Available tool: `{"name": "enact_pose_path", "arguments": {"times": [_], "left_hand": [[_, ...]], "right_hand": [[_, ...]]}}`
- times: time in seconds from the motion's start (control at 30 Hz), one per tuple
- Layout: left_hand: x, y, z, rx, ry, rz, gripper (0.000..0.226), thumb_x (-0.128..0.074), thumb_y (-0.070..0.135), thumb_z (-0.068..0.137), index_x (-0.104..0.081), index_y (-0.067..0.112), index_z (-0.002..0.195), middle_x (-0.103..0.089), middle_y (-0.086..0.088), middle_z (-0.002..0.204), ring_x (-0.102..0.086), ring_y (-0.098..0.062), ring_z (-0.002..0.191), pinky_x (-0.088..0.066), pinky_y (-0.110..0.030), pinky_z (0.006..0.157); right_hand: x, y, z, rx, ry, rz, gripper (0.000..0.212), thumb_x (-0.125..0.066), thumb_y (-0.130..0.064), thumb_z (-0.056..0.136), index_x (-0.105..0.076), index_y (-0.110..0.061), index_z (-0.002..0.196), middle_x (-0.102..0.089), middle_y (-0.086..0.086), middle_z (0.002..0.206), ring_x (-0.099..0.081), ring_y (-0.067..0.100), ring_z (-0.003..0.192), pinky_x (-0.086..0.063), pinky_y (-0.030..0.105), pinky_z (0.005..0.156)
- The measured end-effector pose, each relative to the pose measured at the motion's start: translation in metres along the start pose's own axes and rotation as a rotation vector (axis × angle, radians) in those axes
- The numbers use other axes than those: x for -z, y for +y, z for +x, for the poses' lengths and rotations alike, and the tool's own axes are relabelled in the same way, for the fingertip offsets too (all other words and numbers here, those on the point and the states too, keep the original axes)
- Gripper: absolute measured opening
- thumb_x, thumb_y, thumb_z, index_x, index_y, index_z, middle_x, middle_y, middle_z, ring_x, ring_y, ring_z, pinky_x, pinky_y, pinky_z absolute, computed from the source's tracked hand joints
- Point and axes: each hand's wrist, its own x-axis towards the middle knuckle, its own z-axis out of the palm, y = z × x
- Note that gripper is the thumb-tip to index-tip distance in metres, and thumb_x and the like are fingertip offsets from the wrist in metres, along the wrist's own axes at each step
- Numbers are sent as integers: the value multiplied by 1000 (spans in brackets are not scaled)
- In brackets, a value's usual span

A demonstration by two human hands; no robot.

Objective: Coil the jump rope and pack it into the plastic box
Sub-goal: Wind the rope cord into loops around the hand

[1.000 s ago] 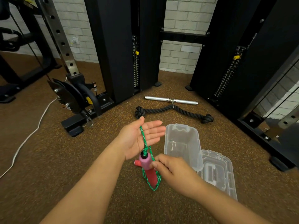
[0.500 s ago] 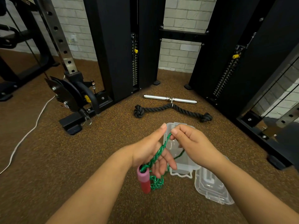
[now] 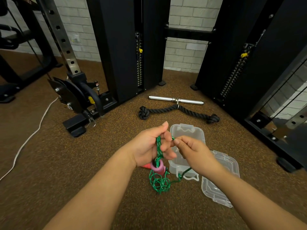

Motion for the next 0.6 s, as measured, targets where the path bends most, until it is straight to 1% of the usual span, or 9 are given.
{"name": "enact_pose_path", "arguments": {"times": [0.07,0.1,0.17,0.27,0.33,0.37,0.43,0.5,0.6], "left_hand": [[-2,2,-1,-9,-10,-90,58,-31,35,100,-66,11,60,-61,-7,47,-70,-23,53,-57,-29,53],[-2,2,0,-12,-16,-125,57,-31,35,100,-68,8,65,-66,-10,53,-72,-24,57,-58,-29,55],[-2,2,1,-27,-9,-166,56,-31,35,100,-72,3,79,-73,-14,67,-74,-24,65,-60,-30,60],[0,3,4,-66,78,-194,56,-27,38,101,-70,3,100,-75,-15,86,-74,-23,77,-58,-31,73],[3,5,6,-66,140,-206,64,-20,46,100,-66,2,111,-73,-18,102,-73,-24,90,-55,-34,84],[5,6,7,-60,163,-225,71,-16,52,99,-64,2,116,-71,-20,110,-71,-26,98,-53,-36,89],[9,6,8,-41,193,-281,85,-11,63,93,-60,-1,122,-66,-23,119,-66,-30,110,-48,-39,97],[12,4,8,-30,211,-300,98,-9,74,86,-57,-2,125,-66,-24,120,-63,-32,114,-44,-40,101],[12,1,11,-15,235,-190,109,-4,81,79,-56,-3,127,-66,-23,119,-62,-31,115,-43,-40,102]], "right_hand": [[0,0,-1,-19,23,8,37,-51,-27,94,-58,-29,58,-39,-9,48,-33,6,46,-29,23,47],[0,0,-2,-32,27,7,38,-50,-25,94,-54,-26,57,-41,-7,50,-35,8,48,-30,26,48],[-2,1,-3,-51,-1,-39,34,-45,-22,96,-51,-25,63,-47,-3,55,-41,12,53,-36,31,53],[-6,4,-7,-62,-123,-139,26,-39,-23,99,-54,-35,81,-55,-4,67,-51,11,60,-46,34,62],[-9,8,-8,-65,-182,-202,23,-39,-24,99,-59,-33,96,-55,-6,69,-50,7,60,-44,28,59],[-9,8,-10,-63,-200,-244,22,-39,-26,99,-61,-31,99,-54,-10,68,-49,4,58,-42,24,57],[-8,7,-12,-32,-232,-360,24,-41,-32,98,-65,-27,97,-52,-13,63,-49,0,55,-38,17,53],[-8,2,-16,43,-265,-479,29,-41,-40,96,-67,-27,90,-51,-14,61,-49,-1,56,-35,16,54],[-8,-7,-21,120,-298,-475,30,-43,-44,94,-62,-30,75,-50,-13,55,-47,-1,52,-31,17,51]]}}
